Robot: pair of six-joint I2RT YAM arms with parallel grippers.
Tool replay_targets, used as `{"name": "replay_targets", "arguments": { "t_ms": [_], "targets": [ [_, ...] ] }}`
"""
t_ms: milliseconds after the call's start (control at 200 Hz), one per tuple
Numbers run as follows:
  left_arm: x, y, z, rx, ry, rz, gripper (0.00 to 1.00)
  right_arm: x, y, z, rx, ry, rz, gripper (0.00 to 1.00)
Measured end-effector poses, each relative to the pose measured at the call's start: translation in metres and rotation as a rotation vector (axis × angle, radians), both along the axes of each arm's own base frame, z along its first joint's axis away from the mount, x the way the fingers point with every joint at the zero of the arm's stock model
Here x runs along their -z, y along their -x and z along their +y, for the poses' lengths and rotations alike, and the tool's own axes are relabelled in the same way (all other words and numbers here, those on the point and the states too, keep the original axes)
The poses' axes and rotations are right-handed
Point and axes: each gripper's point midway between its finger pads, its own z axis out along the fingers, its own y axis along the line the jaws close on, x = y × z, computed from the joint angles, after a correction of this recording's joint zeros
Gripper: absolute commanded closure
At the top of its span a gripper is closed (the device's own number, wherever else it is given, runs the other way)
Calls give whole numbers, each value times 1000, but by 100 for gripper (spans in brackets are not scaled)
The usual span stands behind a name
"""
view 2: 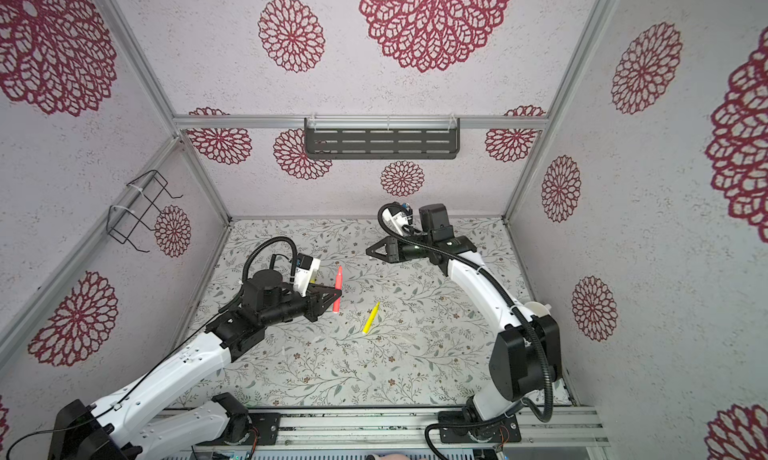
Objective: Insert the pens into the pen caps
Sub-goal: 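Lift the cap with the right gripper while the left raises the pink highlighter upright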
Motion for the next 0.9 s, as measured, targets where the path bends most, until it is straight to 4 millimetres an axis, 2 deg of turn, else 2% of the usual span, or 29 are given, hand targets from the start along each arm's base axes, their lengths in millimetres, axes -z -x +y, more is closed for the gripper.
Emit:
{"name": "replay_targets", "arguments": {
  "t_ms": [210,510,746,901],
  "targets": [
    [-5,1,-6,-10,-7,-21,100,-15,-8,4,52,-189,122,100],
    [-8,-3,-17,-31,-40,-40,100,-55,-6,-1,89,-309,111,100],
    [-13,-5,-23,-33,-53,-63,100,-55,-5,-2,94,-361,157,100],
    [-12,-3,-24,-31,-64,-69,100,-62,-3,-3,82,-416,177,100]
  ]
}}
